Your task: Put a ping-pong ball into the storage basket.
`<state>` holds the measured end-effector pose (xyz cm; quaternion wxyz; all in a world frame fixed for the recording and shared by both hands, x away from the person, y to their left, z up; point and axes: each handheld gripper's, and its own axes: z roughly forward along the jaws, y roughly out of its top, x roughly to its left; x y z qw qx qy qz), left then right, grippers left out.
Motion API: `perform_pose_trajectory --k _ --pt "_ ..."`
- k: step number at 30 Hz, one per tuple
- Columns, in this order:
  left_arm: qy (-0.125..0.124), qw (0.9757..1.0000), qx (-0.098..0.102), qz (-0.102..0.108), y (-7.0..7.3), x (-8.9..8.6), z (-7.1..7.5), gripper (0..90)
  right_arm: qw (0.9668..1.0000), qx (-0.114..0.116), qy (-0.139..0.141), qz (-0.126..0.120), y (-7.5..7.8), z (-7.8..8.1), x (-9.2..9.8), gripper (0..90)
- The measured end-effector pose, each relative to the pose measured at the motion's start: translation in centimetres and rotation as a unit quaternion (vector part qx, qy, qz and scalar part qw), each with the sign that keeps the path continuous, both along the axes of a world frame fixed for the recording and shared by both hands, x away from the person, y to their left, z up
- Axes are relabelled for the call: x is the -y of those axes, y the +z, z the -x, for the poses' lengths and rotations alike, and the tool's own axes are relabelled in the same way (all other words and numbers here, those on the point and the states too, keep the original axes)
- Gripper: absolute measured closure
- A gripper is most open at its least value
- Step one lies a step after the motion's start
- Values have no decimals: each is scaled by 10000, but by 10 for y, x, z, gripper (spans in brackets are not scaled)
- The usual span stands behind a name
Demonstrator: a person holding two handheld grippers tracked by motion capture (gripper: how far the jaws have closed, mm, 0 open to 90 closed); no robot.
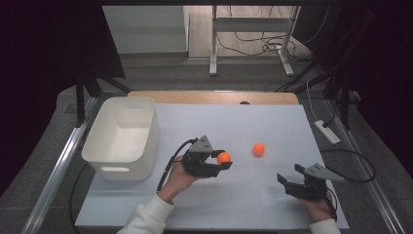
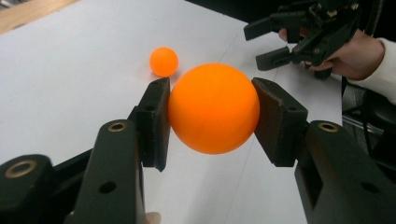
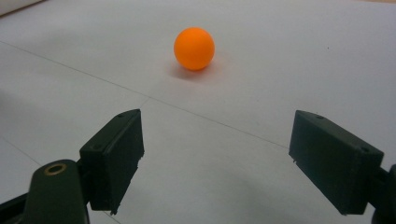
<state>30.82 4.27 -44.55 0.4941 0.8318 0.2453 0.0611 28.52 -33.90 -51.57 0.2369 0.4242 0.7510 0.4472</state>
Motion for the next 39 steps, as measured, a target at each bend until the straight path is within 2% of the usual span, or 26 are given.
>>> perform_pose_trajectory --k 16,29,39 --pt "186 9995 142 206 13 -17 1 503 10000 1 -11 29 0 0 -1 178" --pt "346 9980 313 418 27 -33 4 502 10000 2 -13 30 0 0 -1 178" --pt "482 9968 490 412 35 -41 7 503 10000 10 -7 12 0 0 -2 178"
